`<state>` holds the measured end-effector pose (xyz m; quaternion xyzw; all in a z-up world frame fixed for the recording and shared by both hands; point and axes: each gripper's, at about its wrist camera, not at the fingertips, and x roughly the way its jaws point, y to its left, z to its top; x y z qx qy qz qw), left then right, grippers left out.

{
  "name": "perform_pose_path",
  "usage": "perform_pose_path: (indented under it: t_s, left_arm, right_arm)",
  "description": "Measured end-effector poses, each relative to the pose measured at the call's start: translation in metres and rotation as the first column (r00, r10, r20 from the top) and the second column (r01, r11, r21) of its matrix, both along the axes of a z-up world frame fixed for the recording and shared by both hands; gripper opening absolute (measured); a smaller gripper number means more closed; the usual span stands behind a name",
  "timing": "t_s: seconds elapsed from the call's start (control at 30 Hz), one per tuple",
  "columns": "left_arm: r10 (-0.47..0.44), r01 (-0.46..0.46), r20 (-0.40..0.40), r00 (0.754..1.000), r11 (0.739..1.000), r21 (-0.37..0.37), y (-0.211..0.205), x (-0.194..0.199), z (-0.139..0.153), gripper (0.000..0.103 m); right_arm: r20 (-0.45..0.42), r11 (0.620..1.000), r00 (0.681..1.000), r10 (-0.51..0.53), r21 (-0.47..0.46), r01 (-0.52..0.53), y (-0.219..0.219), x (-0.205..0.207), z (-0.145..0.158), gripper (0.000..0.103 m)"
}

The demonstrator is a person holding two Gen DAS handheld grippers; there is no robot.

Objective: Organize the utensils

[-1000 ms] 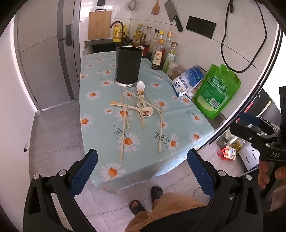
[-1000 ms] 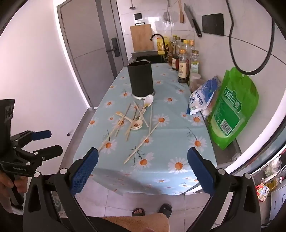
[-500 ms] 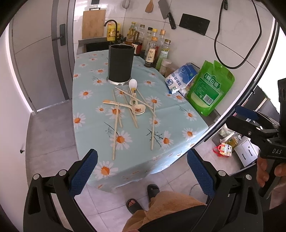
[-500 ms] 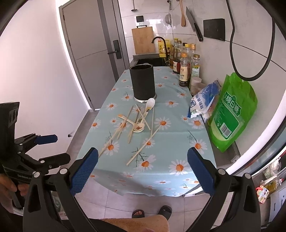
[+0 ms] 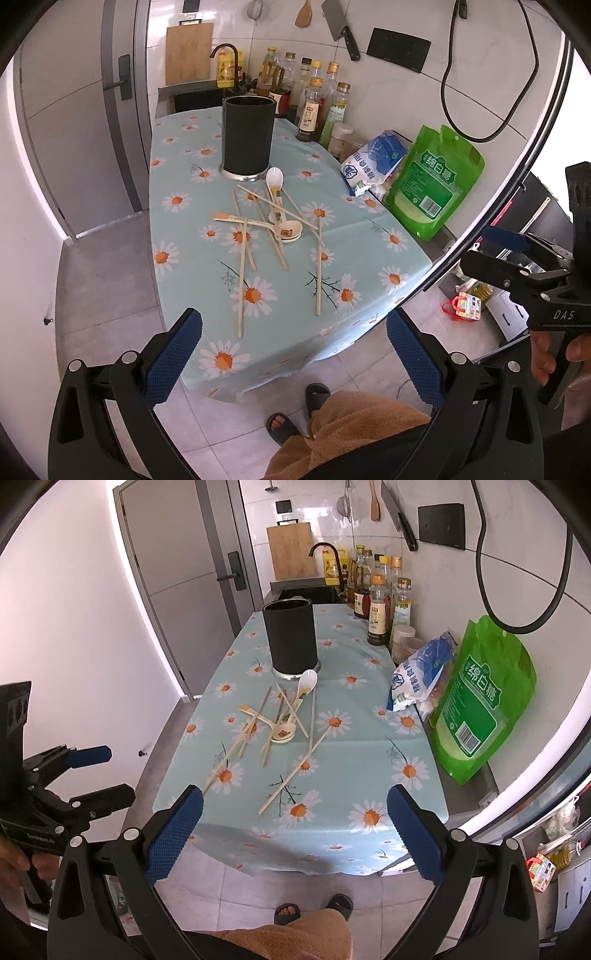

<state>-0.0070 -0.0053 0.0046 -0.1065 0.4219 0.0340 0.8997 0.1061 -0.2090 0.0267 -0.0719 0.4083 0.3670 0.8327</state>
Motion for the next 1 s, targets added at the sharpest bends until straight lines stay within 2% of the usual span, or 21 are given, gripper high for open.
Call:
perform_pose_path:
  t_s: [0.5, 0.7, 0.93, 1.0]
  left_arm:
    - [0.008, -0.008, -0.017, 1.000, 1.000, -0.010, 0.003, 0.019, 0.001, 0.097]
    - [0.018, -0.018, -0.045, 0.999, 1.000, 0.000, 0.004, 0.031, -0.004, 0.097]
    - [0.025, -0.021, -0.092, 0.995, 0.999, 0.050, 0.002, 0.057, -0.011, 0.097]
    - [0.031, -0.029, -0.112, 0.993, 0.999, 0.024, 0.006, 0.065, -0.016, 0.097]
  right_arm:
    - [-0.020, 1.000, 1.000, 0.016, -0.012, -0.016, 0.000, 0.017, -0.006, 0.099]
    - [-0.026, 0.999, 0.999, 0.045, -0.018, -0.045, 0.009, 0.030, -0.009, 0.099]
    - [-0.036, 0.998, 0.997, 0.069, 0.000, -0.069, 0.015, 0.060, -0.012, 0.099]
    - [-0.037, 0.997, 0.996, 0.076, 0.003, -0.076, 0.016, 0.070, -0.013, 0.099]
